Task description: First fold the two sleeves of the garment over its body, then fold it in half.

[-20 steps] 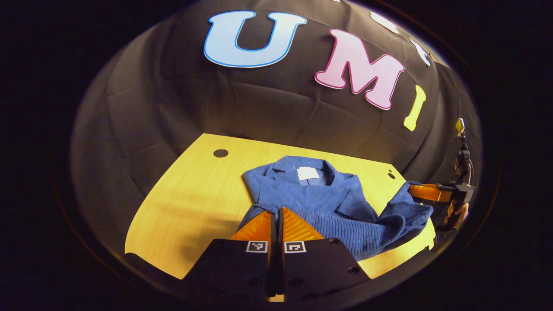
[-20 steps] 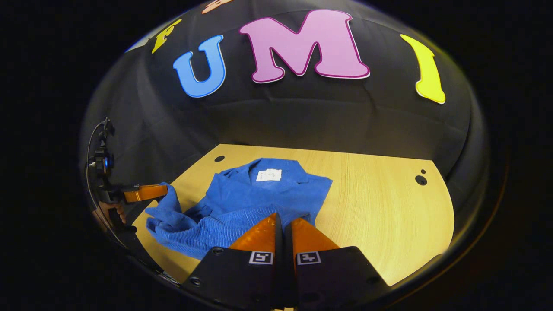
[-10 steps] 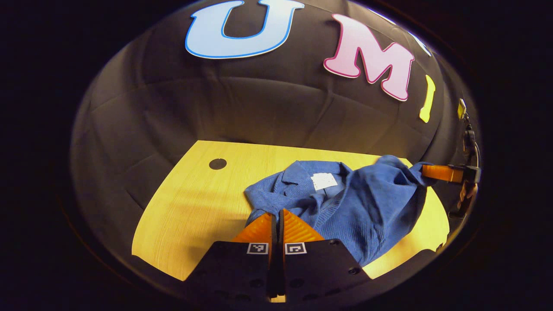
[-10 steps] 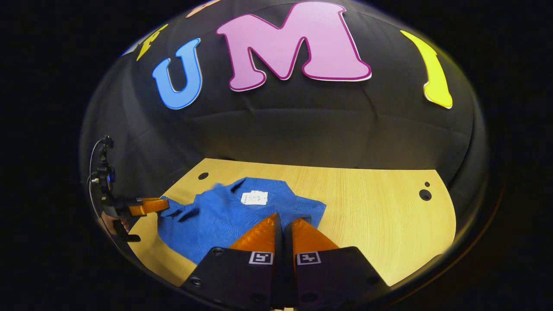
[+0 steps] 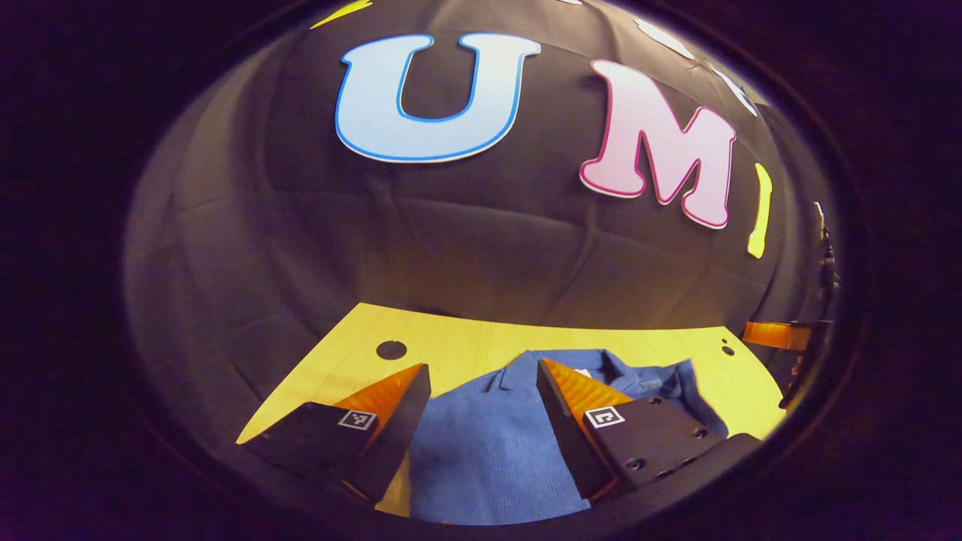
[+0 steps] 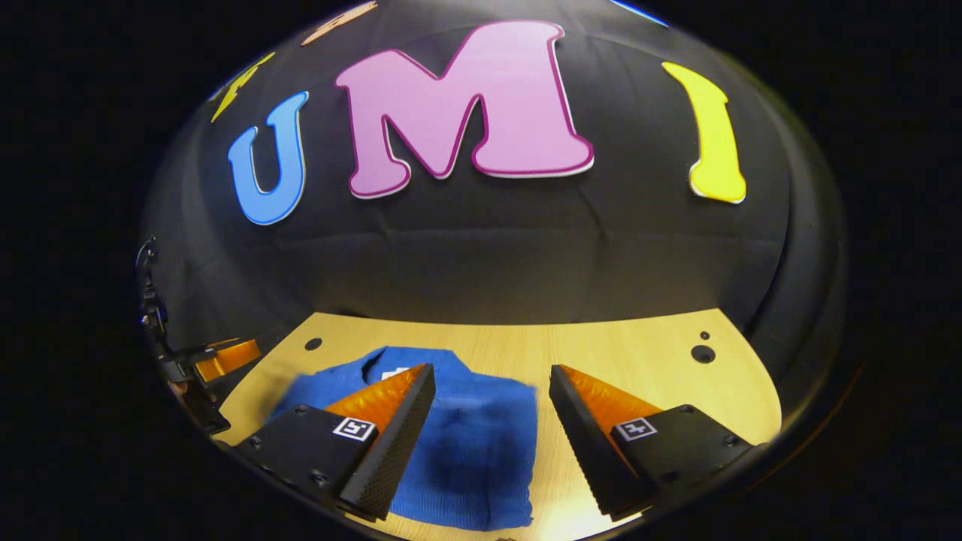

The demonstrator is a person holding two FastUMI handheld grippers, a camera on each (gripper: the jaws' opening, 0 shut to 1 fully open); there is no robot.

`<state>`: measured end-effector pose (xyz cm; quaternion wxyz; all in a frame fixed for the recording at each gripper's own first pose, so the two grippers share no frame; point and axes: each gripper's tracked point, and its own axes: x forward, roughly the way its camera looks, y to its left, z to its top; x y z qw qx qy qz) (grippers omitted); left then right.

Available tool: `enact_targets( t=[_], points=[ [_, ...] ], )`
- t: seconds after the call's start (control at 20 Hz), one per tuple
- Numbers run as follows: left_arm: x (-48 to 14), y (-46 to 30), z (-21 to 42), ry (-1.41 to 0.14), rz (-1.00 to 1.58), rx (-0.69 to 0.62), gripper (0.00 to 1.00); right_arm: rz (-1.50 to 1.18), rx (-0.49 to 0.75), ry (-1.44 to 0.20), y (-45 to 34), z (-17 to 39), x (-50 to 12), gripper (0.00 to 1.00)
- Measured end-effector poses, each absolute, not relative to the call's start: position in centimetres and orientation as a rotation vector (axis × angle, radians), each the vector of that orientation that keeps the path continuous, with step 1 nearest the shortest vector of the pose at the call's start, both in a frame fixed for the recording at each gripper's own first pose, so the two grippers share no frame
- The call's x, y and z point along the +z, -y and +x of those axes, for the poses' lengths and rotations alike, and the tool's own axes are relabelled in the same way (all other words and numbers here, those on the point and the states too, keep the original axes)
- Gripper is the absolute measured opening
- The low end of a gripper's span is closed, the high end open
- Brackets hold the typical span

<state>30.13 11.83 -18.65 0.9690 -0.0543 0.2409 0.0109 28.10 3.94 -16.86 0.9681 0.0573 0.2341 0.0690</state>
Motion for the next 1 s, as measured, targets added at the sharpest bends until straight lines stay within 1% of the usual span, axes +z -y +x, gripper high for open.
enact_targets(
  t=[0.15,0.4,0.6,0.7,0.8,1.0],
  points=[
    [-15.9,-12.0,27.7,-0.438,-0.103,0.045,0.83,0.096,0.149,-0.401,-4.2,25.6,-13.9,0.99],
    [-10.2,-11.0,22.5,-0.331,-0.046,0.021,0.83,-0.007,0.176,-0.270,-5.2,20.7,-8.9,0.99],
    [-5.6,-10.3,18.1,-0.235,0.002,0.008,0.83,-0.055,0.212,-0.176,-7.8,16.4,-4.9,0.98],
    [-4.3,-10.0,16.3,-0.210,0.017,0.009,0.83,-0.059,0.239,-0.146,-9.1,14.4,-3.5,0.96],
    [-3.7,-10.1,14.1,-0.204,0.004,0.015,0.83,-0.051,0.240,-0.143,-9.6,12.8,-3.0,0.98],
    [-3.1,-10.5,11.2,-0.188,-0.019,0.037,0.83,-0.053,0.262,-0.110,-10.8,10.4,-1.4,0.98]
  ],
)
